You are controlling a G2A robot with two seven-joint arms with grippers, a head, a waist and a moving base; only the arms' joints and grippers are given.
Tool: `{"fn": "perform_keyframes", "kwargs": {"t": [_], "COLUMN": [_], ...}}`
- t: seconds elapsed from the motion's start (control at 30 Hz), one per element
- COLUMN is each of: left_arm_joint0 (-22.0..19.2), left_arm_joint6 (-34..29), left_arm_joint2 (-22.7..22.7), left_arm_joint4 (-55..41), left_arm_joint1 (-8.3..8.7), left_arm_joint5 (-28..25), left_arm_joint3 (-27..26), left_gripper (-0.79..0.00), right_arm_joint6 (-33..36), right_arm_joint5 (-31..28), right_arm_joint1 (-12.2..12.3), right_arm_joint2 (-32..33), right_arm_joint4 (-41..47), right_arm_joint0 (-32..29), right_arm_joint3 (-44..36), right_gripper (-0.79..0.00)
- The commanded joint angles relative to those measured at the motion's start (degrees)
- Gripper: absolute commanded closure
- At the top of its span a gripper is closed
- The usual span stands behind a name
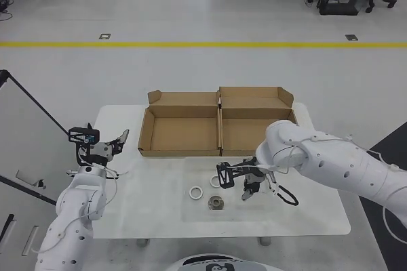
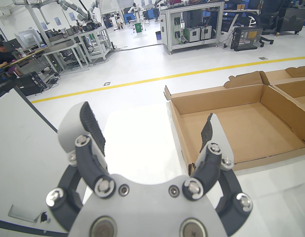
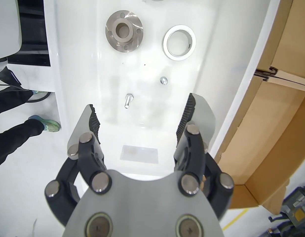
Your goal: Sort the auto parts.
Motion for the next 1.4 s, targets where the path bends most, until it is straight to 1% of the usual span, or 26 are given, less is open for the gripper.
{"fn": "perform_keyframes", "kwargs": {"t": [0.0,0.27,0.37,0.4,0.47,0.5,0.53,0.73,0.77,0.8,0.9,1.37], "left_arm_joint0": [0.0,0.0,0.0,0.0,0.0,0.0,0.0,0.0,0.0,0.0,0.0,0.0], "left_arm_joint6": [0.0,0.0,0.0,0.0,0.0,0.0,0.0,0.0,0.0,0.0,0.0,0.0], "left_arm_joint2": [0.0,0.0,0.0,0.0,0.0,0.0,0.0,0.0,0.0,0.0,0.0,0.0], "left_arm_joint4": [0.0,0.0,0.0,0.0,0.0,0.0,0.0,0.0,0.0,0.0,0.0,0.0], "left_arm_joint1": [0.0,0.0,0.0,0.0,0.0,0.0,0.0,0.0,0.0,0.0,0.0,0.0], "left_arm_joint5": [0.0,0.0,0.0,0.0,0.0,0.0,0.0,0.0,0.0,0.0,0.0,0.0], "left_arm_joint3": [0.0,0.0,0.0,0.0,0.0,0.0,0.0,0.0,0.0,0.0,0.0,0.0], "left_gripper": [-0.785,-0.785,-0.785,-0.785,-0.785,-0.785,-0.785,-0.785,-0.785,-0.785,-0.785,-0.785], "right_arm_joint6": [-0.03,-0.21,-0.25,-0.25,-0.28,-0.27,-0.27,-0.58,-0.63,-0.71,-0.76,-1.73], "right_arm_joint5": [-0.03,-0.21,-0.24,-0.24,-0.28,-0.26,-0.27,-0.57,-0.62,-0.7,-0.5,-0.32], "right_arm_joint1": [0.11,0.47,0.56,0.58,0.59,0.59,0.6,0.63,0.63,0.62,0.5,-0.08], "right_arm_joint2": [0.0,0.0,0.0,0.0,0.0,0.0,0.0,0.0,0.0,0.0,0.08,0.73], "right_arm_joint4": [-0.23,-1.07,-1.31,-1.3,-1.34,-1.28,-1.27,-1.08,-1.04,-1.09,-1.17,-3.48], "right_arm_joint0": [-0.36,-1.57,-2.1,-2.19,-2.47,-2.6,-2.74,-3.04,-3.13,-3.25,-3.92,-6.28], "right_arm_joint3": [0.1,1.14,1.48,1.66,1.98,2.01,2.14,2.71,2.88,2.98,3.24,4.03], "right_gripper": [-0.6,-0.526,-0.468,-0.468,-0.443,-0.446,-0.428,-0.431,-0.425,-0.391,-0.379,-0.376]}}
